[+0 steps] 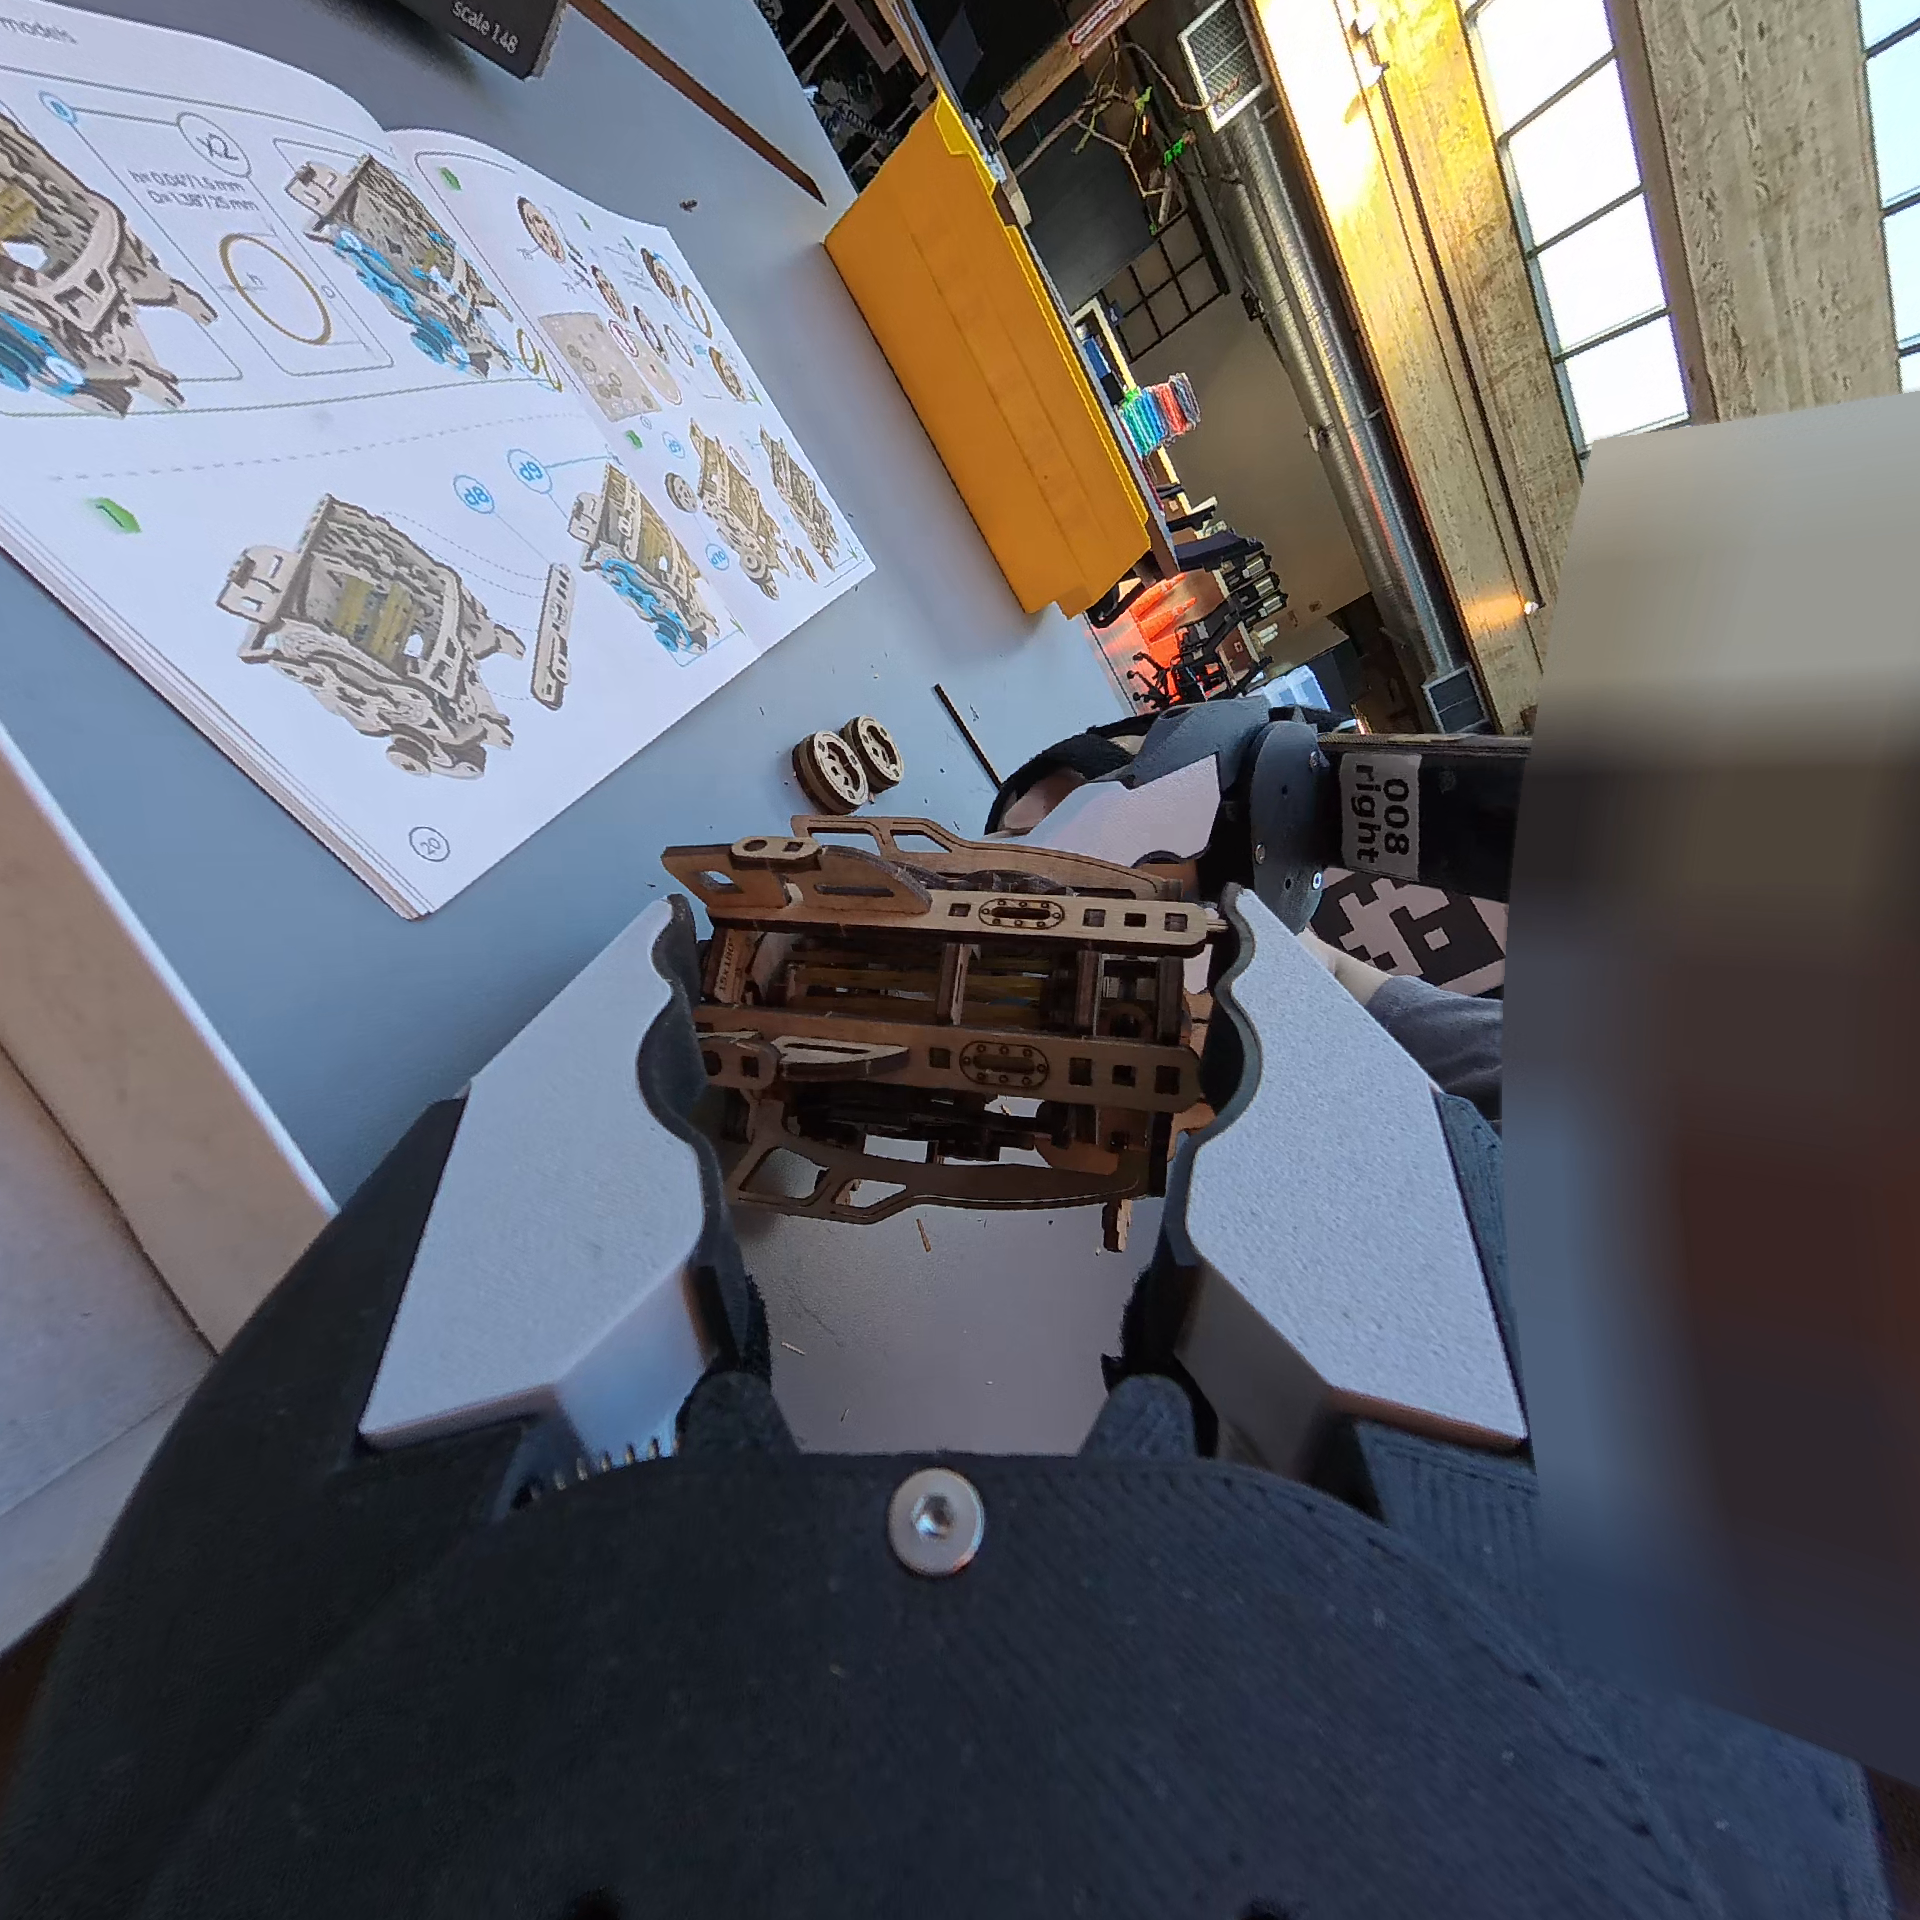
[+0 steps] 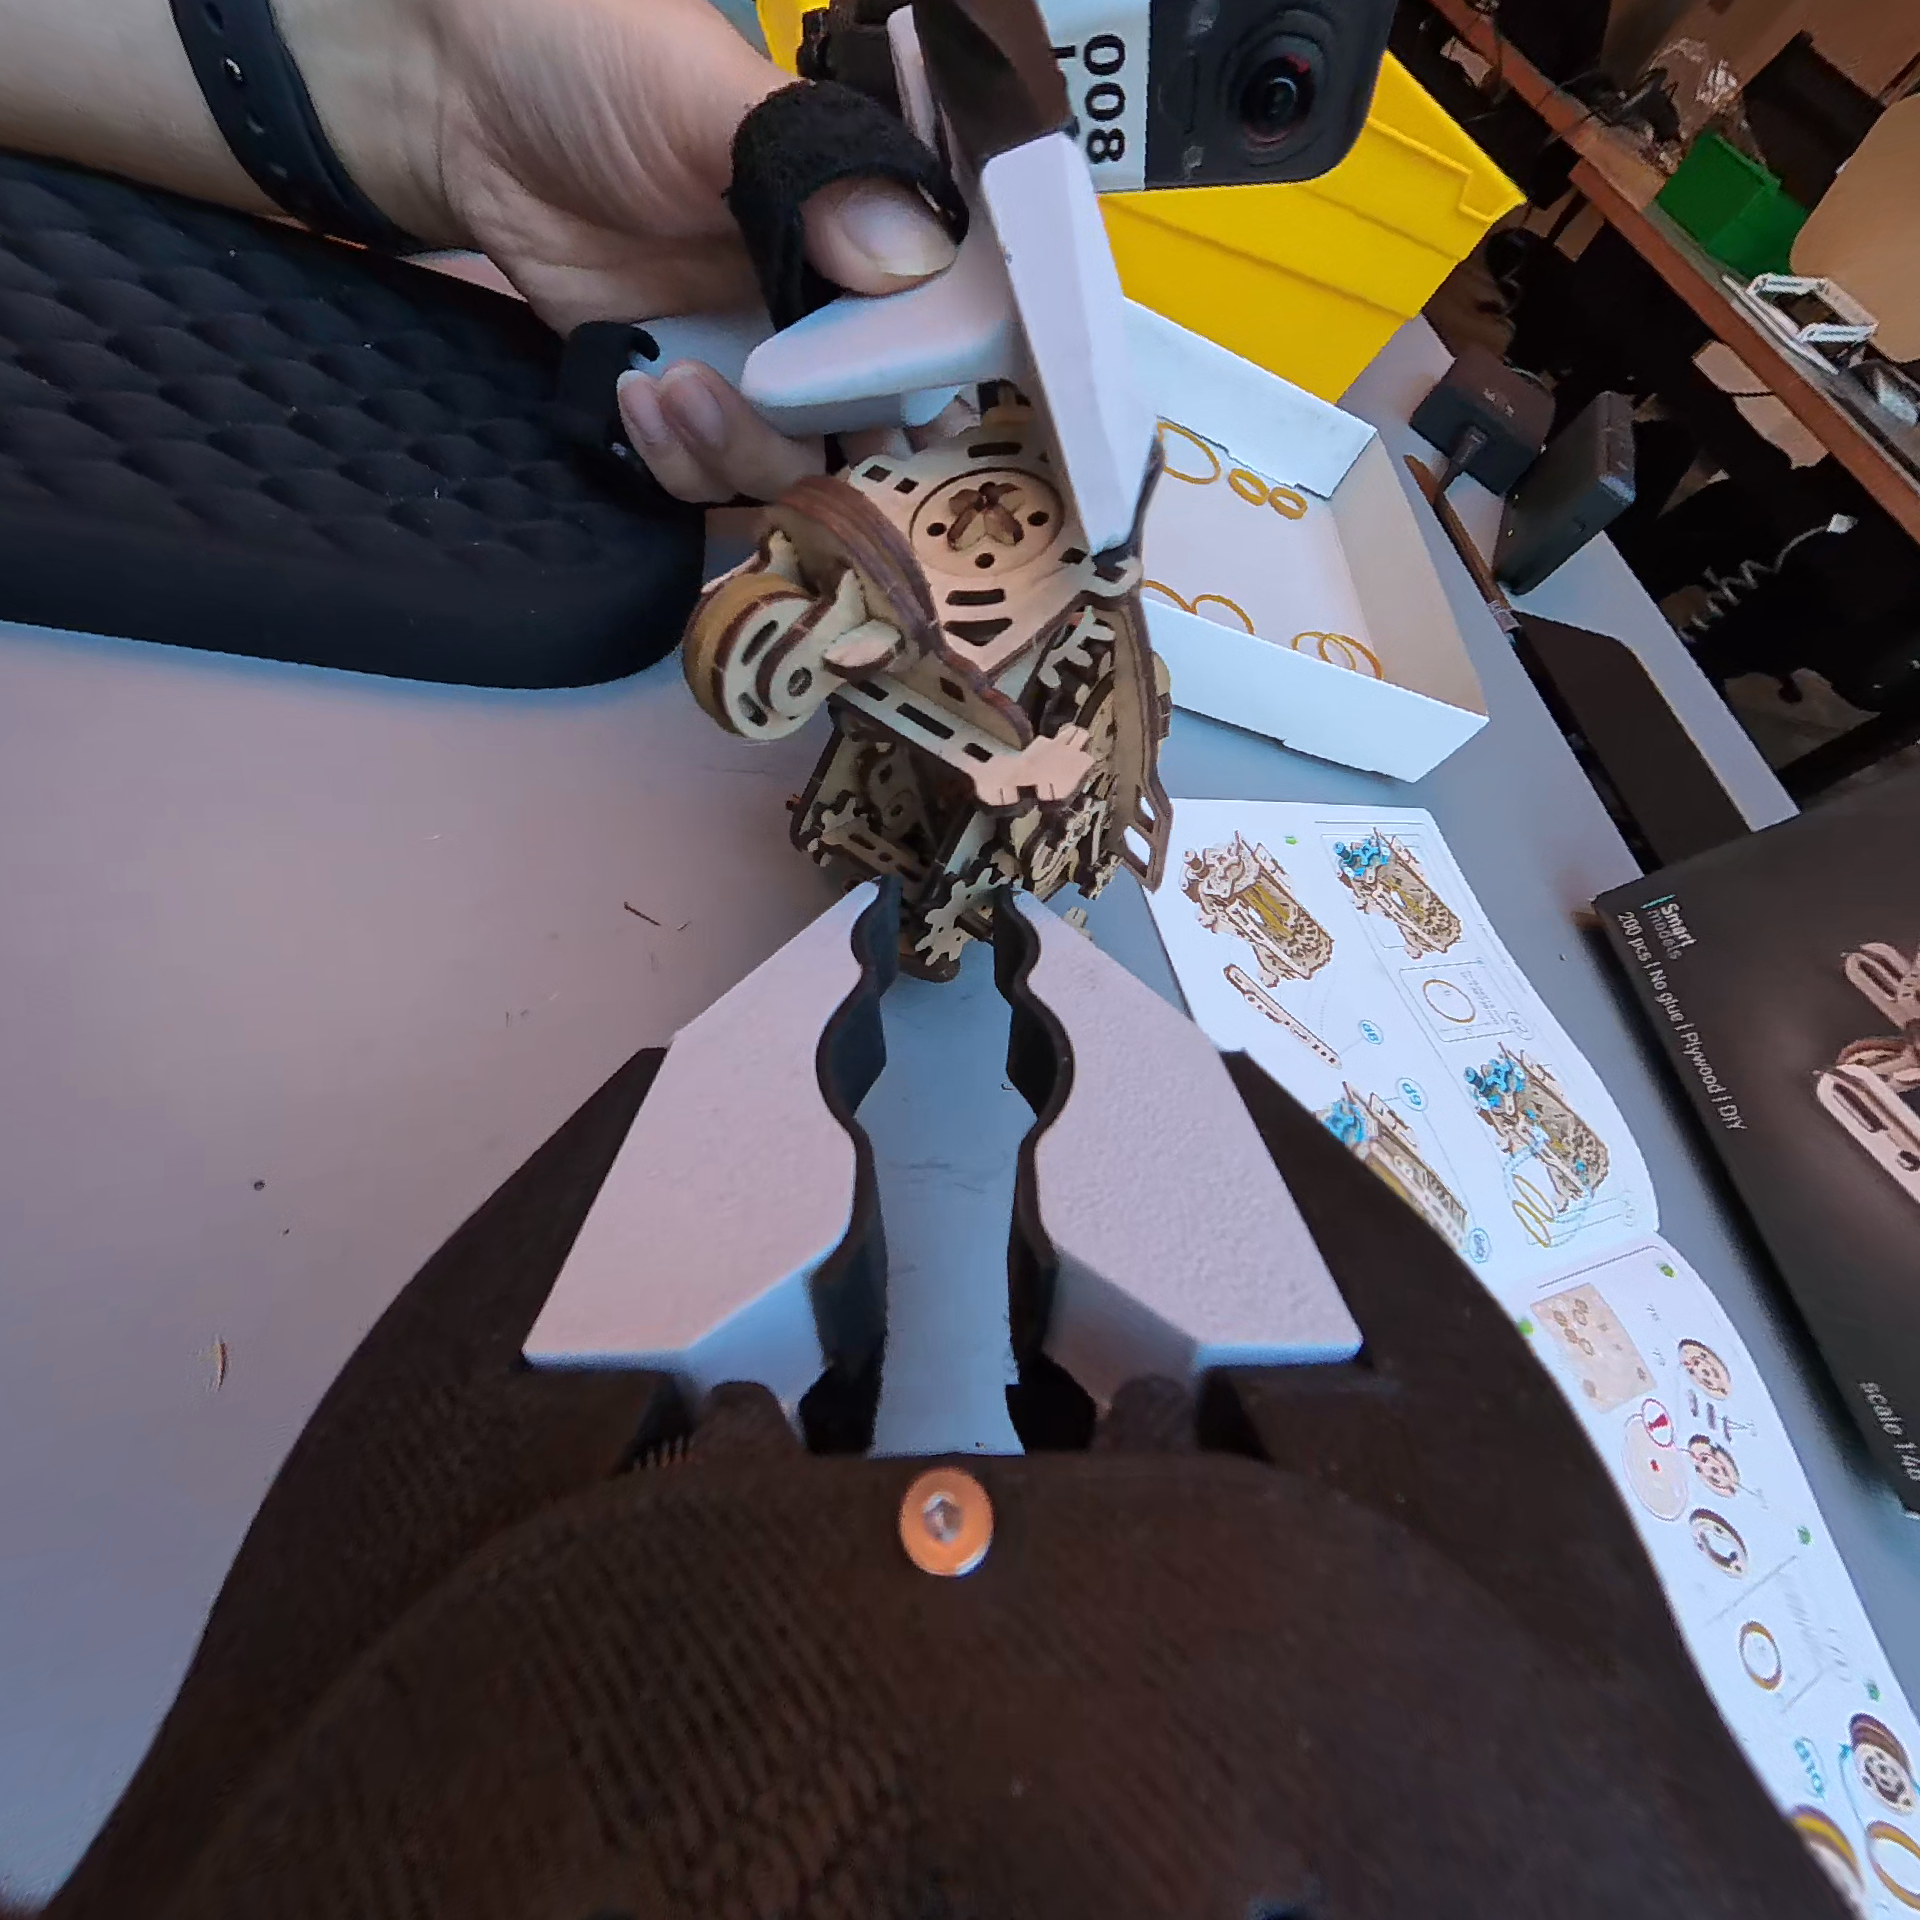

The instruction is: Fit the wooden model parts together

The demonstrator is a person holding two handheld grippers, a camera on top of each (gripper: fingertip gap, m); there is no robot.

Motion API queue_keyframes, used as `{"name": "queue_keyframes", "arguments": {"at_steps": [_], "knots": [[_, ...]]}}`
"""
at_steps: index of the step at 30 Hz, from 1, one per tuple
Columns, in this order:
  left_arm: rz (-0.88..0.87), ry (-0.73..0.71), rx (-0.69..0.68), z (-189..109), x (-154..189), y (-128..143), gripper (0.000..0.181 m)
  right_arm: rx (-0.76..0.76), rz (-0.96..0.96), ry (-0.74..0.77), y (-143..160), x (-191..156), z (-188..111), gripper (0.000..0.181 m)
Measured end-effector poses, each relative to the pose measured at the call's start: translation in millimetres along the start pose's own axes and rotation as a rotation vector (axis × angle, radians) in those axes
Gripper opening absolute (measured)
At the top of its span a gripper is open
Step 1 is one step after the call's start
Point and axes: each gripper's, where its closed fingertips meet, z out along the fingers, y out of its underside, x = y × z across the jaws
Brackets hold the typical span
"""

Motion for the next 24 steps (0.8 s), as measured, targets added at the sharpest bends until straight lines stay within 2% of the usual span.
{"name": "queue_keyframes", "arguments": {"at_steps": [5, 11, 16, 24], "knots": [[-0.002, 0.010, -0.003, -0.4, 1.1, 0.6, 0.097, 0.011, -0.056, -0.010, -1.1, -3.7, -0.3, 0.016], [-0.004, 0.008, 0.000, -0.3, 0.8, 0.1, 0.097, 0.016, 0.007, -0.027, 0.2, -3.1, -0.1, 0.017], [-0.005, 0.008, 0.001, -0.3, 0.8, 0.0, 0.096, 0.037, -0.120, -0.030, 3.0, -7.2, -0.4, 0.026], [-0.002, 0.007, -0.001, -0.3, 0.6, 0.2, 0.097, 0.123, 0.248, -0.228, -2.6, -5.6, -6.7, 0.029]]}}
